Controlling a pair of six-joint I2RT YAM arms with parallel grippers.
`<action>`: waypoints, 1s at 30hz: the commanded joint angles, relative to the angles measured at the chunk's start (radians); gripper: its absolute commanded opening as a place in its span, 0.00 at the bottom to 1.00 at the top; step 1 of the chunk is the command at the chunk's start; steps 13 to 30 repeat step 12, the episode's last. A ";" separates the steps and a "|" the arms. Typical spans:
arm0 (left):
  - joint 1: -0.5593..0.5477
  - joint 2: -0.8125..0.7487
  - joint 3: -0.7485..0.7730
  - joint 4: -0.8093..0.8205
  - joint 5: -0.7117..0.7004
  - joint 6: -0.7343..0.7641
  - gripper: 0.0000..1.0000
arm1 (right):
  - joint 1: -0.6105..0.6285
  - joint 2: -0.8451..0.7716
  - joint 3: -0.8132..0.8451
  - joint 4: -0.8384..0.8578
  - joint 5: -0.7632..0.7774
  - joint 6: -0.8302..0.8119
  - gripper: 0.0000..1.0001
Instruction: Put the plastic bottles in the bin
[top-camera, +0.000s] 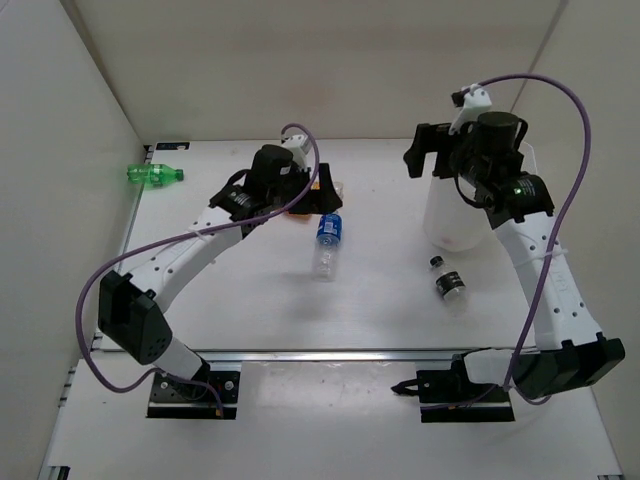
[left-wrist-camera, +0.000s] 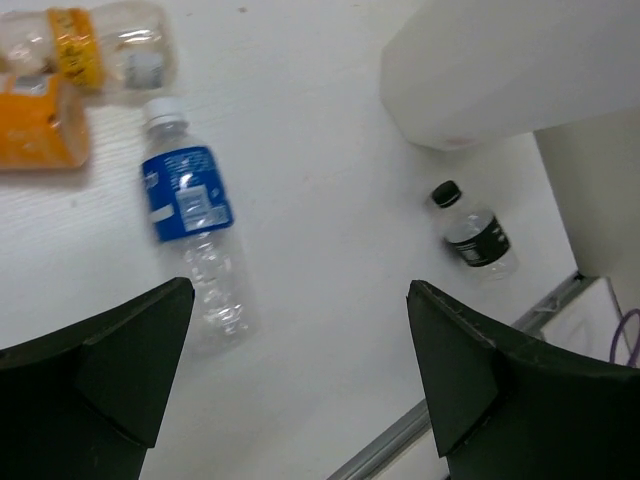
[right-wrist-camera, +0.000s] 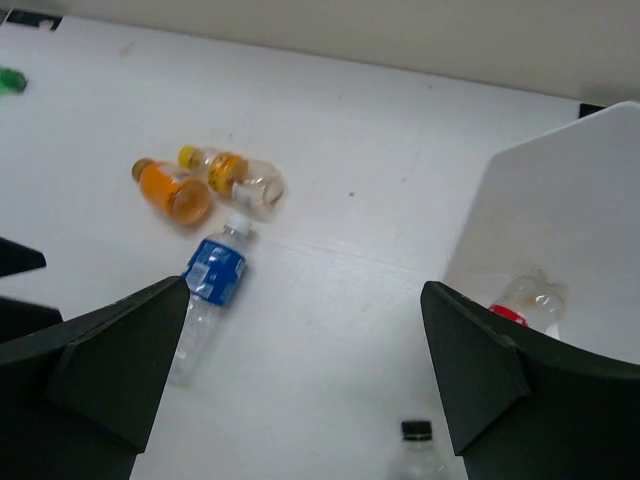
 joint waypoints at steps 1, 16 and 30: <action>0.037 -0.172 -0.098 -0.052 -0.147 -0.028 0.99 | 0.064 -0.063 -0.001 -0.087 0.103 0.002 0.99; 0.206 -0.955 -0.698 -0.070 -0.523 -0.003 0.98 | 0.041 -0.372 -0.349 -0.151 0.050 0.067 0.99; 0.206 -0.955 -0.698 -0.070 -0.523 -0.003 0.98 | 0.041 -0.372 -0.349 -0.151 0.050 0.067 0.99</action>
